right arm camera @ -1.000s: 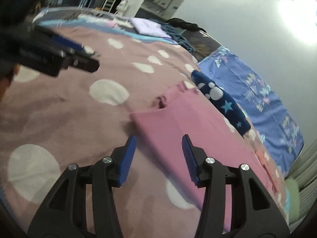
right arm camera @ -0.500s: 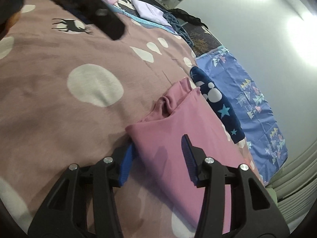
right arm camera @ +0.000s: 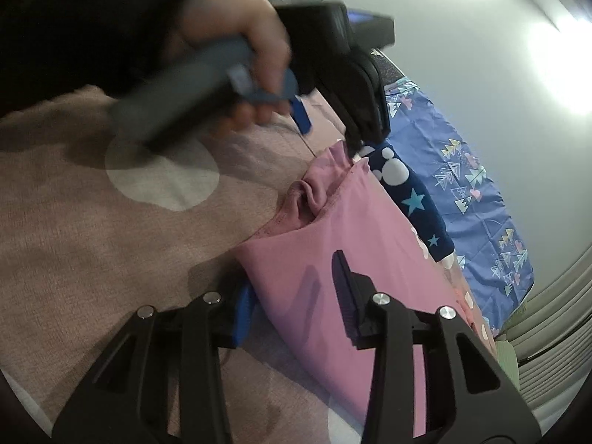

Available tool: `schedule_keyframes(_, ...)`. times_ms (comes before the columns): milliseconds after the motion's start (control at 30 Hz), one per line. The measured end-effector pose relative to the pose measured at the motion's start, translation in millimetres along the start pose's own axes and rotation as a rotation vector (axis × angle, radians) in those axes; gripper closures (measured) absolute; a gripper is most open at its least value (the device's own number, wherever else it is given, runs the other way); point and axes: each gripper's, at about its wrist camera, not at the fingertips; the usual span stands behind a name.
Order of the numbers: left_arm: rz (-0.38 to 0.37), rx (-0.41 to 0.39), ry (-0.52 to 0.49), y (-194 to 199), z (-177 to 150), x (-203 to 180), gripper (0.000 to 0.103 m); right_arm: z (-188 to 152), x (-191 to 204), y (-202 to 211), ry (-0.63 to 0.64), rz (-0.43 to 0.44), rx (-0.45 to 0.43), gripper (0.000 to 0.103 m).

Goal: Fold small clothes

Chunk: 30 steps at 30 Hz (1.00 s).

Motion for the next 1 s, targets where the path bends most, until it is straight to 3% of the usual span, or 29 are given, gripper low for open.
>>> schedule_keyframes(67, -0.045, 0.021, -0.002, -12.8, 7.0, -4.5, 0.099, 0.0, -1.0, -0.6, -0.009, 0.013, 0.002, 0.064)
schedule_keyframes(167, -0.092, -0.003, 0.050, -19.1, 10.2, -2.4, 0.100, -0.4, -6.7, -3.5, -0.031, 0.033, 0.008, 0.065)
schedule_keyframes(200, -0.103, -0.009, 0.067, -19.7, 10.5, 0.1, 0.100, -0.3, -7.4, -3.4, -0.034, 0.037, 0.008, 0.071)
schedule_keyframes(233, -0.106, -0.012, 0.086, -20.5, 10.5, 3.6, 0.100, -0.2, -7.5, -3.7, -0.036, 0.044, 0.009, 0.078)
schedule_keyframes(267, -0.115, -0.012, 0.105, -20.7, 10.5, 7.9, 0.100, 0.2, -7.8, -5.5, -0.035, 0.052, 0.016, 0.100)
schedule_keyframes(333, -0.123, -0.021, 0.116, -18.5, 10.6, 12.6, 0.100, 0.4, -7.8, -6.9, -0.035, 0.050, 0.020, 0.099)
schedule_keyframes(500, -0.104, -0.038, 0.103, -13.4, 9.7, 12.7, 0.100, 3.6, -21.6, 20.1, -0.127, 0.055, -0.093, 0.100)
schedule_keyframes(733, -0.113, -0.089, 0.123, -8.1, 10.7, 13.4, 0.100, 0.6, -24.1, 22.8, -0.179, 0.110, -0.090, 0.100)
schedule_keyframes(900, -0.115, -0.059, 0.133, -14.2, 10.6, 15.2, 0.100, -0.4, -15.9, 1.4, -0.158, 0.156, 0.000, 0.099)
schedule_keyframes(1000, -0.123, -0.049, 0.166, -15.9, 9.6, 22.1, 0.099, 0.0, -13.1, 1.5, -0.148, 0.147, 0.006, 0.099)
Point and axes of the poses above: each gripper's, at about its wrist camera, not at the fingertips, and y roughly against the way its jaws point, x to its left, z to its top, and after that the axes turned 14 degrees about z, right-handed
